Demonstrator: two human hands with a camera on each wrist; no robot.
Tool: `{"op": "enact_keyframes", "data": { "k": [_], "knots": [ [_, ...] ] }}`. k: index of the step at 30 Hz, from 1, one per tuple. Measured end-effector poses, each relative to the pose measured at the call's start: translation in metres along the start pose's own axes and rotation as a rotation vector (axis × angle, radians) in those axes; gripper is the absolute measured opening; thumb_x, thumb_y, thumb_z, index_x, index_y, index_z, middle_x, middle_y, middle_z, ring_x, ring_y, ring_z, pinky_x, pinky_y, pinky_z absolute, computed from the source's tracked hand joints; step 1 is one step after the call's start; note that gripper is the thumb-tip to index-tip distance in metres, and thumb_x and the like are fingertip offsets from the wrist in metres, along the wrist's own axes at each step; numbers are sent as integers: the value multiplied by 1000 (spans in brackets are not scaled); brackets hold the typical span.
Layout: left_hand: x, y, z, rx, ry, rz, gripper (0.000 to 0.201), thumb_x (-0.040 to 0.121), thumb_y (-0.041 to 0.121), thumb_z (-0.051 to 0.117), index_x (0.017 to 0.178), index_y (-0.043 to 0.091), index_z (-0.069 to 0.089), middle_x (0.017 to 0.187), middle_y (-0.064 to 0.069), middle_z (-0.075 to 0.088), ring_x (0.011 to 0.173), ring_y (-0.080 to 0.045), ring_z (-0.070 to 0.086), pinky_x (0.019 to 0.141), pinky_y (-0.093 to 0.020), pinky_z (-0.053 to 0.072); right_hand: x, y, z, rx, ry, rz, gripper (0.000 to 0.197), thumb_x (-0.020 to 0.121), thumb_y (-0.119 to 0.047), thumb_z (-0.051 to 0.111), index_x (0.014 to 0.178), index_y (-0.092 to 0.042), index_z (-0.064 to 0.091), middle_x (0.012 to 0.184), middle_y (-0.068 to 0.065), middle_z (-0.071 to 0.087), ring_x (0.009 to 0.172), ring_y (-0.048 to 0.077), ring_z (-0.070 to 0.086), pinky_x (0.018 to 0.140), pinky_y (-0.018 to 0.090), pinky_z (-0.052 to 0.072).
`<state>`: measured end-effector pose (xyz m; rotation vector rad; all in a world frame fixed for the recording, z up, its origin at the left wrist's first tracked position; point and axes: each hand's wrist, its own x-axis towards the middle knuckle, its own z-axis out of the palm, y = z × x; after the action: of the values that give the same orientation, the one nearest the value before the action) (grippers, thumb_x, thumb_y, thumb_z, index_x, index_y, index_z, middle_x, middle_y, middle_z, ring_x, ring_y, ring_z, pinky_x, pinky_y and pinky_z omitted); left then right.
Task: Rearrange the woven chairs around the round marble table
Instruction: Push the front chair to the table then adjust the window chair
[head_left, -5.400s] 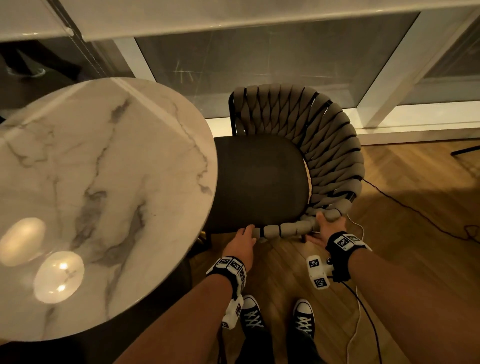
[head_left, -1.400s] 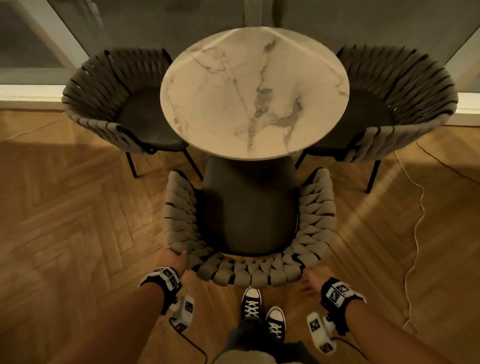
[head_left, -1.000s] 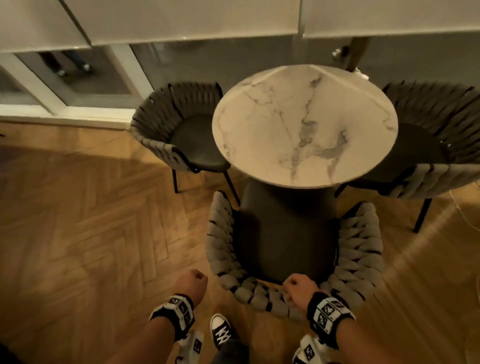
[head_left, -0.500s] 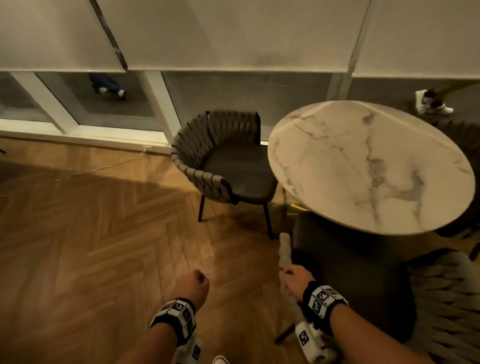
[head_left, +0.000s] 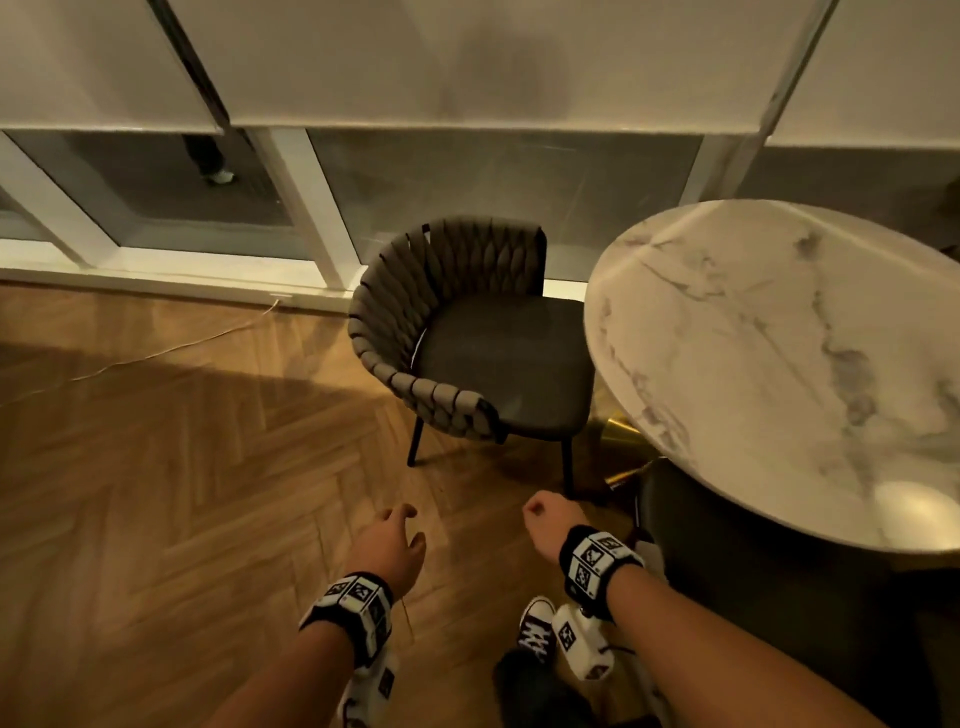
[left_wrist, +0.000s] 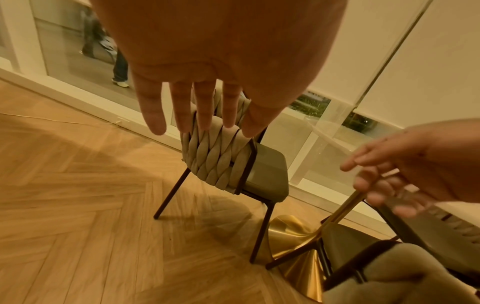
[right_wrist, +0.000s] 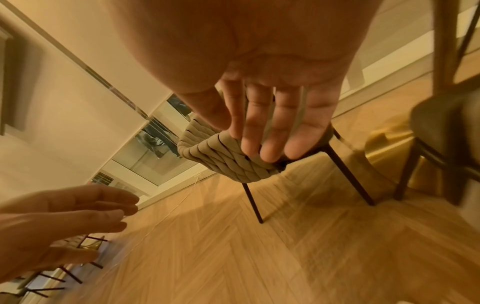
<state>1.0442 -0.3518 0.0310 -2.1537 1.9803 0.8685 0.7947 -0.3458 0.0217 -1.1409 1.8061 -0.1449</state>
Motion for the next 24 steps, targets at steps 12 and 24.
{"op": "enact_keyframes", "data": {
  "k": [12, 24],
  "knots": [
    [175, 57, -44, -21, 29, 26, 52, 92, 43, 50, 139, 25, 40, 148, -2, 39, 120, -26, 52, 97, -44, 51, 147, -76, -54, -182, -52, -14, 41, 93, -32, 50, 133, -26, 45, 135, 7, 53, 120, 30, 54, 100, 44, 48],
    [319, 2, -59, 300, 142, 167, 58, 95, 52, 48, 148, 39, 29, 164, -16, 6, 150, -39, 1, 118, -54, 17, 243, -133, -7, -209, -58, -98, 65, 95, -41, 52, 151, -24, 24, 154, 13, 28, 140, 37, 28, 116, 48, 30]
  ]
}}
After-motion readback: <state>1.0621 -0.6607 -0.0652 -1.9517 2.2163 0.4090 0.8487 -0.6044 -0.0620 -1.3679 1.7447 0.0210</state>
